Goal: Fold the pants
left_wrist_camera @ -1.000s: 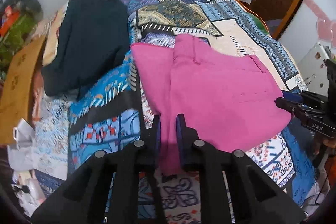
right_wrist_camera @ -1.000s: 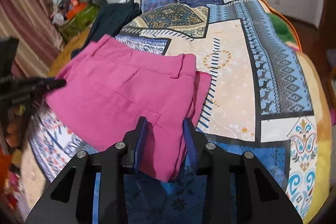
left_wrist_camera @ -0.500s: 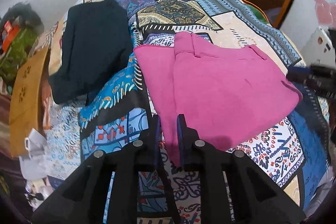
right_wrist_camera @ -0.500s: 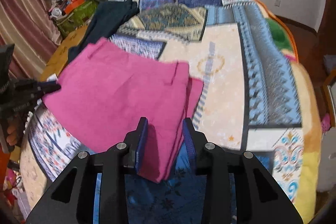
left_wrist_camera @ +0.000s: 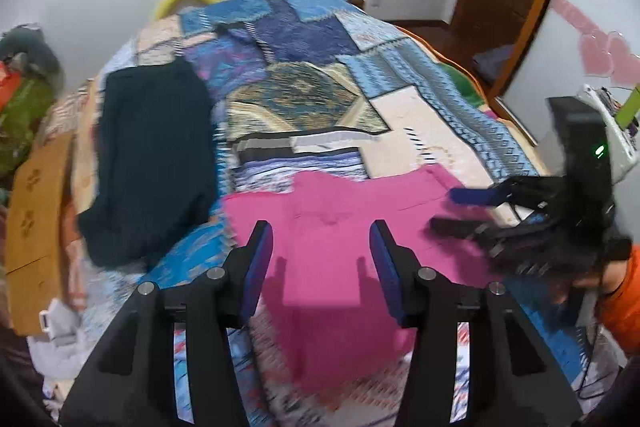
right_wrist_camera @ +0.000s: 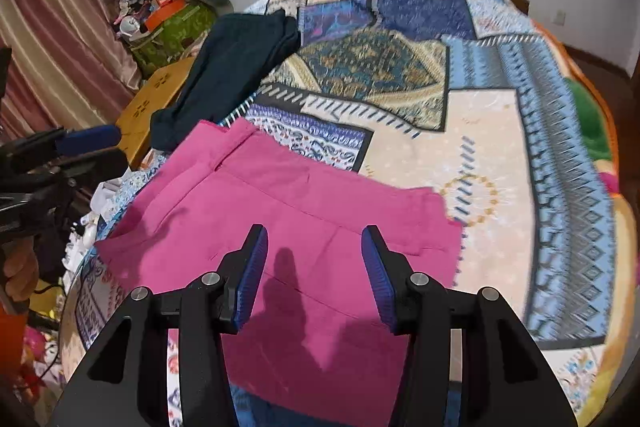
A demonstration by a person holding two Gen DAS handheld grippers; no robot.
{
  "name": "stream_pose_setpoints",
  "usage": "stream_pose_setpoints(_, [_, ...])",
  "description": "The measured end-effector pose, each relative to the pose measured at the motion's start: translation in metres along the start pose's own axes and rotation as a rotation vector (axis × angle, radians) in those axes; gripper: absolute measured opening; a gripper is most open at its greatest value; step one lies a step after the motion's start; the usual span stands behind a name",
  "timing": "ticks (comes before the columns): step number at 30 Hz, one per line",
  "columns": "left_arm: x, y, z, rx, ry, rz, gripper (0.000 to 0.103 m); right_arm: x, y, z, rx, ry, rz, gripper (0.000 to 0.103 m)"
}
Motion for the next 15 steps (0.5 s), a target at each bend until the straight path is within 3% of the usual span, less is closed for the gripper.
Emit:
stream_pose_setpoints(4, [0.003, -0.041, 0.011, -0.035, -0.019, -0.088, 0.051, -0.007, -0.022, 0.001, 0.015, 0.002, -0.092, 0.046])
stream_pose_setpoints(7, [-0.009, -0.073, 0.011, -0.018, -0.022, -0.179, 0.051, -0.012, -0.02, 0.002, 0.023, 0.026, -0.082, 0.05])
stream_pose_setpoints(8, [-0.014, -0.077, 0.011, -0.003, -0.039, -0.18, 0.055, -0.014, -0.019, 0.003, 0.029, 0.025, -0.085, 0.051])
stream_pose_setpoints(15, [-0.035, -0.056, 0.016, 0.036, -0.152, -0.124, 0.056, -0.03, -0.006, 0.013, 0.042, 0.039, -0.075, 0.055])
Point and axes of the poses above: each gripper's, at about its wrist camera, not at the fingertips, and y roughly against the way its jaws point, z to its right, x to its top, the point moved 3 cm from there along -y, roughly the way its jaws point, and after that the axes turned 5 degrees about -y, right-handed, at the moved point
